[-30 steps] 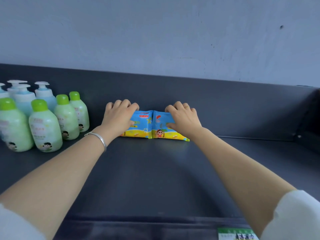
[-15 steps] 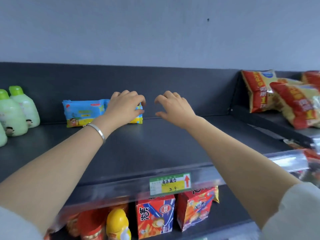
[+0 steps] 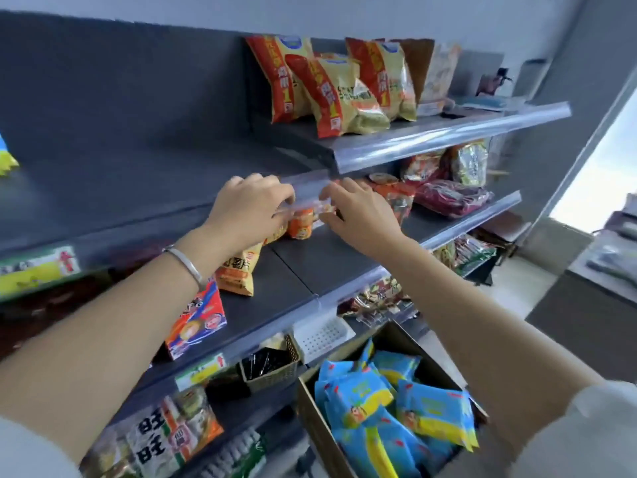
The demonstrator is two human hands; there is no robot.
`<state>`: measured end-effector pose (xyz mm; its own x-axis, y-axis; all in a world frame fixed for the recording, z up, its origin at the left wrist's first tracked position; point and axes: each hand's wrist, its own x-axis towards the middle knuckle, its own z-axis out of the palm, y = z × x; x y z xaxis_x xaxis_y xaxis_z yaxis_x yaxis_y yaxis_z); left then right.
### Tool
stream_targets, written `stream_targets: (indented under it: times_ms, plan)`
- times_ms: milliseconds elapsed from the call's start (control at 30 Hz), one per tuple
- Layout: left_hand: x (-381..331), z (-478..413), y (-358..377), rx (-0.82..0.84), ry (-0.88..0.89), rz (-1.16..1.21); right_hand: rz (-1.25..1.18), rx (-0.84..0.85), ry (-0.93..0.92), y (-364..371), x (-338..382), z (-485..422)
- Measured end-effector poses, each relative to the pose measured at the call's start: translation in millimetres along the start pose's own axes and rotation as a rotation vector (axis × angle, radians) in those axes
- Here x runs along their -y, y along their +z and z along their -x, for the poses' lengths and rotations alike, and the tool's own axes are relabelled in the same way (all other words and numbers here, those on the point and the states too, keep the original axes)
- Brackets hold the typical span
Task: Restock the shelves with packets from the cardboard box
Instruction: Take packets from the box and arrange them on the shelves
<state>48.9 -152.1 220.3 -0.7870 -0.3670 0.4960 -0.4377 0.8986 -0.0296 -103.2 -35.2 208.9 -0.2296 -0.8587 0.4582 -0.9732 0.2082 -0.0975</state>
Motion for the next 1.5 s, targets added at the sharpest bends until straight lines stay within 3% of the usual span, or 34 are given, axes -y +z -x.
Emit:
stream_targets:
  times_ms: [400,533,700,900,1100,1300,1367,1500]
  plan:
    - [-144,42,166,0.572,0.088,0.121,0.009,0.526,0.310,92,-128,179]
    - [-168,63,197,0.681,0.120,0.153,0.010,0.773,0.389,117,-143,213]
    - [-187,80,219,0.799,0.141,0.191,0.084,0.937,0.480,135,-147,247]
    - [-191,90,223,0.951,0.168,0.281,0.209,0.916,0.485,147,-137,265]
    - [-185,110,219,1.232,0.082,0.636,0.092,0.944,0.488,147,-135,264]
    - [-184,128,213,1.402,0.149,0.559,0.039,0.956,0.529,138,-133,263]
    - [-188,135,214,1.385,0.240,0.435,0.025,0.947,0.542,137,-133,264]
    - [-194,137,218,1.190,0.321,0.307,-0.014,0.917,0.572,137,-134,266]
